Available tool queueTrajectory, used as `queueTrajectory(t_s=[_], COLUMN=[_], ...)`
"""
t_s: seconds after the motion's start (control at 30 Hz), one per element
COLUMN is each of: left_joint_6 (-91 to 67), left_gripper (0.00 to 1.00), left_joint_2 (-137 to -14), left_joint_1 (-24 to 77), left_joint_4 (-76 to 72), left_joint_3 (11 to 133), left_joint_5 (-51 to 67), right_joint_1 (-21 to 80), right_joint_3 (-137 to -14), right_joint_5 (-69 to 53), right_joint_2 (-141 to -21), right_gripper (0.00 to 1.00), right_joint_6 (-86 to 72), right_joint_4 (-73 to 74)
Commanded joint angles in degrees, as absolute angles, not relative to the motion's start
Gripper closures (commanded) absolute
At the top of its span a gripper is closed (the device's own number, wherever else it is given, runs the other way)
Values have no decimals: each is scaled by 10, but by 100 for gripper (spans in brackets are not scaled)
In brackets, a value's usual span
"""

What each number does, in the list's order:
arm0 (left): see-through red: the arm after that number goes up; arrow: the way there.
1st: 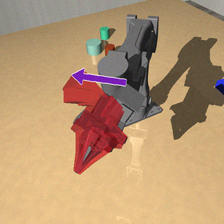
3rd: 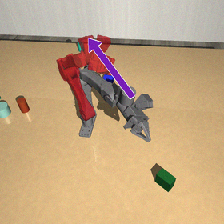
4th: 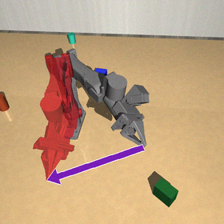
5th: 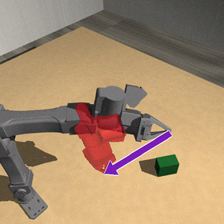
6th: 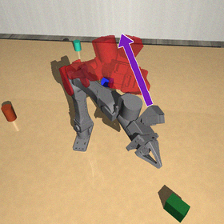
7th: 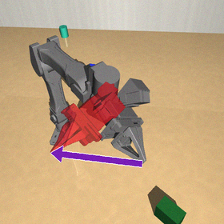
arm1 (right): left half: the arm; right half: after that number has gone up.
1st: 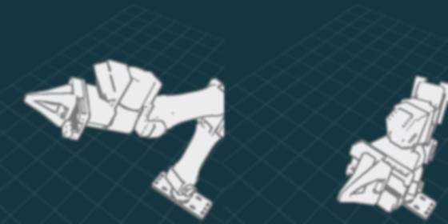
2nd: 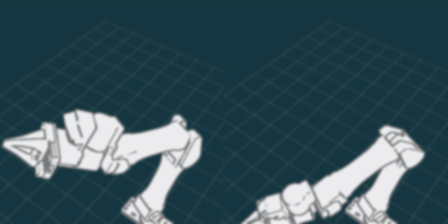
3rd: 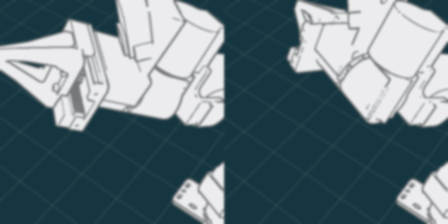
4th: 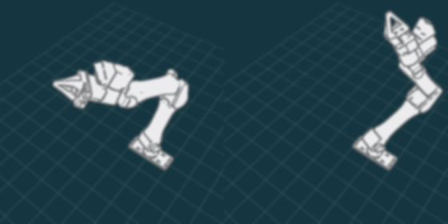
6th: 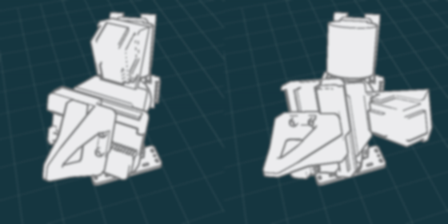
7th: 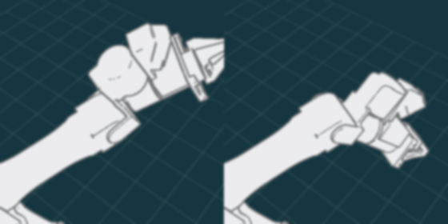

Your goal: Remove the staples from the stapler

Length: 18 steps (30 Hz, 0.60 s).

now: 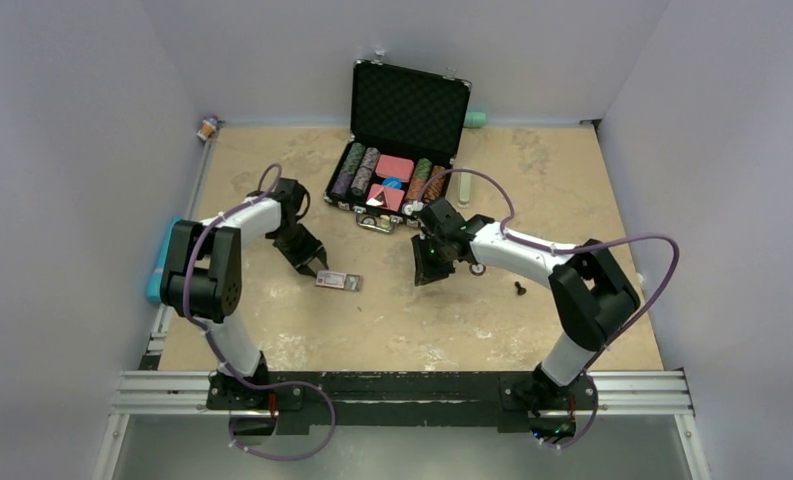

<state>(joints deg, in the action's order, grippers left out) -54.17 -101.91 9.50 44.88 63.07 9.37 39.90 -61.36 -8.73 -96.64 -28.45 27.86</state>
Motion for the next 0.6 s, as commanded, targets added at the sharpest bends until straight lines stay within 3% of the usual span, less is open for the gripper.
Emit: queueTrajectory(t_s=[0.0, 0.57], left_joint_6=[-580, -600], left_gripper=[60, 61], left_joint_2=[-1025, -1034], left_joint_1=[93, 182], left_joint_4=[425, 418], left_joint_3=[607, 625], left_joint_5=[97, 120], right_joint_1=[400, 400], right_joint_3=[-610, -633], right_joint_5=[-94, -108], right_joint_2=[-931, -975], right_gripper=[80, 80], right_joint_6=[-285, -291], right_joint_4=[276, 253])
